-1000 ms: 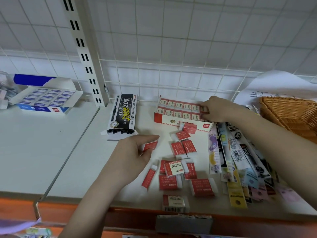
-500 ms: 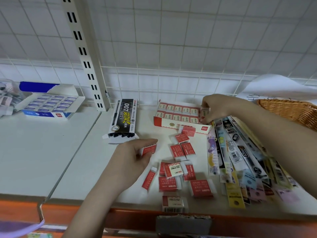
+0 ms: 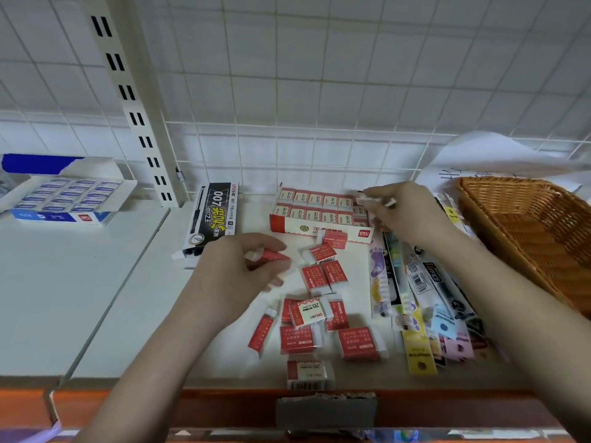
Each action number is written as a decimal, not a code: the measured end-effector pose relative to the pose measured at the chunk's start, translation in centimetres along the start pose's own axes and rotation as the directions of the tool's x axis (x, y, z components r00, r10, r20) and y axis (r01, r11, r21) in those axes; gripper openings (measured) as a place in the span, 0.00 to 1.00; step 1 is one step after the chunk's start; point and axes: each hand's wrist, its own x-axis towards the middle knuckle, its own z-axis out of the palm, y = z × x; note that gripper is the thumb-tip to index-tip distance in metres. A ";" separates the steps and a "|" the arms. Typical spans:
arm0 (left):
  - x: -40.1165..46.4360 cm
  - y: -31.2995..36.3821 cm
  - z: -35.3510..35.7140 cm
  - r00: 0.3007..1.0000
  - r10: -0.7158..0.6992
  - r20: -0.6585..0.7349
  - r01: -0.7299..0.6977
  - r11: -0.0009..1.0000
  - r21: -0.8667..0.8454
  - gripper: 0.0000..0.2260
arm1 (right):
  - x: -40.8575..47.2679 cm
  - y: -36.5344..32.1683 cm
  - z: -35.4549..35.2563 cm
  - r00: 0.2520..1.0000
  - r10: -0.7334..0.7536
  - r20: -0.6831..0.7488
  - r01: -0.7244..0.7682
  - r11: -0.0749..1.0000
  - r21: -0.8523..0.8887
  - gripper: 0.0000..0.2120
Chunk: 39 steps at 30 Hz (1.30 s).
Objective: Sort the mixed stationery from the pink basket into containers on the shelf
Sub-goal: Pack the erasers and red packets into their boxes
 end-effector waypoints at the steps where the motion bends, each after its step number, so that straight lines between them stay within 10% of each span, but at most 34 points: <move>1: -0.1 0.0 0.1 1.000 0.023 0.003 -0.023 1.000 0.021 0.04 | -0.2 -0.1 0.6 1.000 -0.011 -0.010 0.011 0.998 -0.054 0.16; 7: -0.1 -0.4 0.2 0.988 0.146 -0.060 -0.137 0.982 0.132 0.06 | 0.9 -0.5 2.7 1.000 -0.022 0.011 0.024 0.980 -0.200 0.18; 14: 0.5 -1.2 -0.2 0.995 -0.028 -0.097 0.005 0.972 -0.235 0.06 | 3.3 0.3 2.5 0.972 0.031 0.235 0.094 0.859 -0.503 0.11; 21: 1.2 -1.9 -0.8 1.000 -0.012 0.014 0.015 0.988 -0.155 0.08 | 5.3 0.6 3.9 0.997 0.073 -0.019 -0.074 0.905 -0.420 0.06; 28: 2.5 -1.5 -1.4 0.980 0.075 0.184 -0.065 0.996 -0.059 0.22 | -0.6 -3.1 -0.1 0.981 -0.062 0.186 0.108 0.962 -0.251 0.12; 33: 5.2 -0.3 -0.4 0.955 0.146 0.259 -0.164 0.985 0.052 0.19 | -7.8 -3.7 -2.0 0.727 -0.153 0.669 0.211 0.978 -0.006 0.16; 39: 10.8 2.3 3.2 0.896 0.357 0.264 -0.427 0.858 0.287 0.10 | -11.5 -2.4 -0.4 0.779 -0.161 0.606 0.150 0.986 0.070 0.15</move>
